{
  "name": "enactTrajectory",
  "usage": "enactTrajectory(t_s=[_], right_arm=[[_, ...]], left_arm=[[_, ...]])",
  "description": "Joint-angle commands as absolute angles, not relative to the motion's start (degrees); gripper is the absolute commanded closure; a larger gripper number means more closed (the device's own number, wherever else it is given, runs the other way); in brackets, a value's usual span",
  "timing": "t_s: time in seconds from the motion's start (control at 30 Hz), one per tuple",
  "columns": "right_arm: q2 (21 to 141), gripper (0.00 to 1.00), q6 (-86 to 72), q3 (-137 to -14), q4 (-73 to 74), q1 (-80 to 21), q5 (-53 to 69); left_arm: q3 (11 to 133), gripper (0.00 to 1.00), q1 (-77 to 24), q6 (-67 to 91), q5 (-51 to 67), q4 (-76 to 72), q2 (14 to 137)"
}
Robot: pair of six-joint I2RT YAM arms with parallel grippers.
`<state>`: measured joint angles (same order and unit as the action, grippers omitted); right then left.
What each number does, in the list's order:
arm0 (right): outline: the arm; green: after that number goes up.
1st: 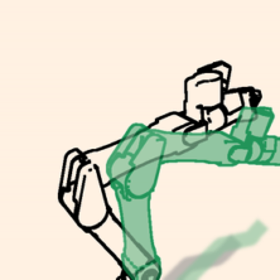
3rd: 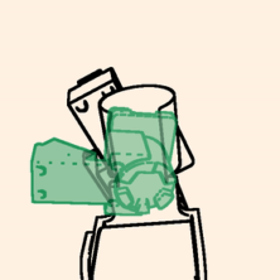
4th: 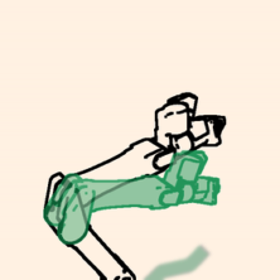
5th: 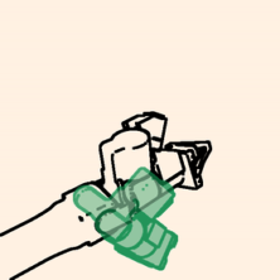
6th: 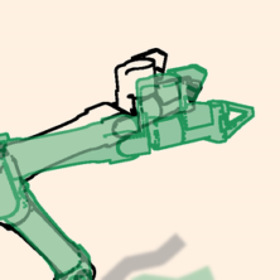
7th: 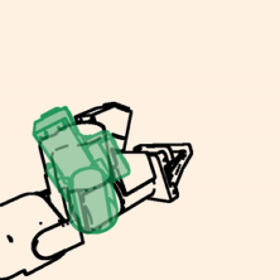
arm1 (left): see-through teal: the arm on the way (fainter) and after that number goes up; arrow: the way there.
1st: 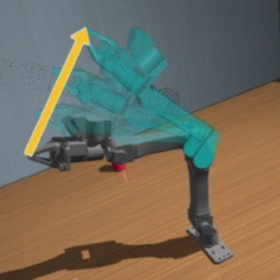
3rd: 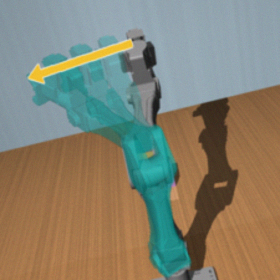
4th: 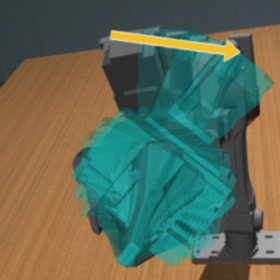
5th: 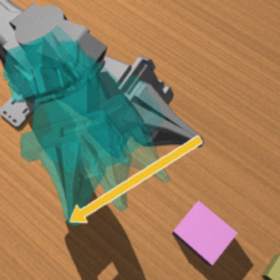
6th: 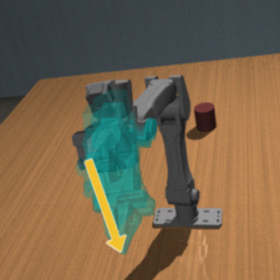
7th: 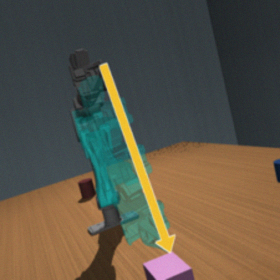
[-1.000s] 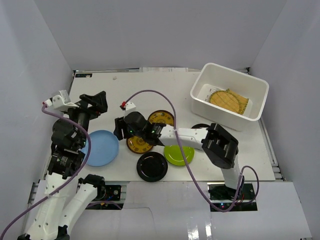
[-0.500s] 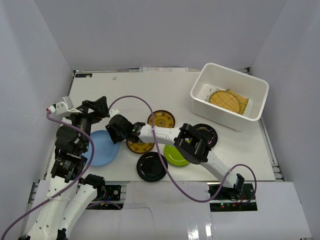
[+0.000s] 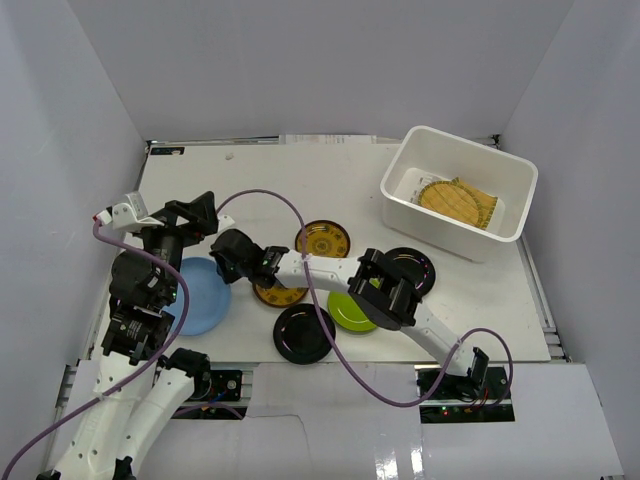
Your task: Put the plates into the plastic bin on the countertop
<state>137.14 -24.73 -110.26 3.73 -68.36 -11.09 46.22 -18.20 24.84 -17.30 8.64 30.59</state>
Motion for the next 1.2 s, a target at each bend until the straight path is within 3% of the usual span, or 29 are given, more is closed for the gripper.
enactTrajectory(t_s=[0.0,0.13,0.33,0.6,0.7,0.87,1.17], right_arm=[[131.0,0.92,-22.1,-112.6,0.7,-67.7,-17.6],[123.6,0.92,-20.5,-111.5,0.7,-64.9,-22.1],[106.7,0.92,-17.8,-98.1,-1.4,-55.4,-27.8],[77.4,0.92,-20.1,-74.5,-2.0,-29.2,-27.2],[70.9,0.92,-22.9,-64.4,-1.7,-12.5,-25.4],[67.8,0.92,-25.2,-57.7,-1.3,2.1,-19.6],[75.9,0.92,-26.4,-56.6,-2.0,8.9,-14.5]], left_arm=[[45.5,0.02,-18.2,24.0,-15.3,7.4,30.8],[45.9,0.02,-18.2,23.5,-13.0,7.2,30.6],[45.0,0.02,-18.2,23.0,-9.8,5.9,30.1],[45.3,0.02,-18.5,25.1,-5.3,6.5,32.8],[46.7,0.02,-18.9,25.9,-4.3,8.3,35.6],[47.7,0.02,-19.6,28.8,1.7,9.8,39.2],[38.9,0.02,-19.6,37.3,11.1,13.4,40.6]])
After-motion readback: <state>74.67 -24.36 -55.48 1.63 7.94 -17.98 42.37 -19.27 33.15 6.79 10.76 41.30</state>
